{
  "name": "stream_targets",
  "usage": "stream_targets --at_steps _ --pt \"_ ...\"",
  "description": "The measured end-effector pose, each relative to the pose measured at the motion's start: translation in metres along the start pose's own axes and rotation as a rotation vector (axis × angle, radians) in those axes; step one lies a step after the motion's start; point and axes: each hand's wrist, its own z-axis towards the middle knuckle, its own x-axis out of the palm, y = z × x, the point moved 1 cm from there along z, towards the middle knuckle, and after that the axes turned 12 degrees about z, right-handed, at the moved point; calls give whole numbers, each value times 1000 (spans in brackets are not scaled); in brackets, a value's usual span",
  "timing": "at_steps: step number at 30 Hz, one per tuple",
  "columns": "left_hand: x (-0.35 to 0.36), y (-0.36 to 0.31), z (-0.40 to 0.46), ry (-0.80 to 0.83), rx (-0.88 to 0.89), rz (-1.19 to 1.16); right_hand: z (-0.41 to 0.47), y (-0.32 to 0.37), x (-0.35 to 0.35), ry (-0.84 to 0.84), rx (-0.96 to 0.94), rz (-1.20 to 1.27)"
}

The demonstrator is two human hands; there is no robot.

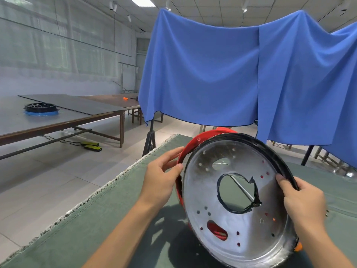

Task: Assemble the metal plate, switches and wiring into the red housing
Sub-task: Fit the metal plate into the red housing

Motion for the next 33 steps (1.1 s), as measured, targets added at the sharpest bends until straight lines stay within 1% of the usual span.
stream_targets --at_steps 7,11,15,18,21,24,28,31,33 --pt "0 10 4 52 -9 -78 -4 4 5 -2 14 -28" --pt "3 7 2 87 37 -11 -3 2 3 1 31 -16" --pt "4 4 -1 51 97 66 -2 3 -2 19 32 19" --pt "7 1 -4 17 135 89 1 4 -11 0 38 8" --pt "9 -2 -6 0 158 109 4 3 -18 -33 82 36" --pt "7 -1 -6 8 155 103 5 3 -18 -48 116 76" --pt "5 -2 -6 44 150 90 6 9 -14 -41 111 111" --pt "4 -5 -6 74 132 70 4 14 -10 -13 90 85" --pt "1 -5 -4 100 95 14 3 18 -8 -3 75 53"
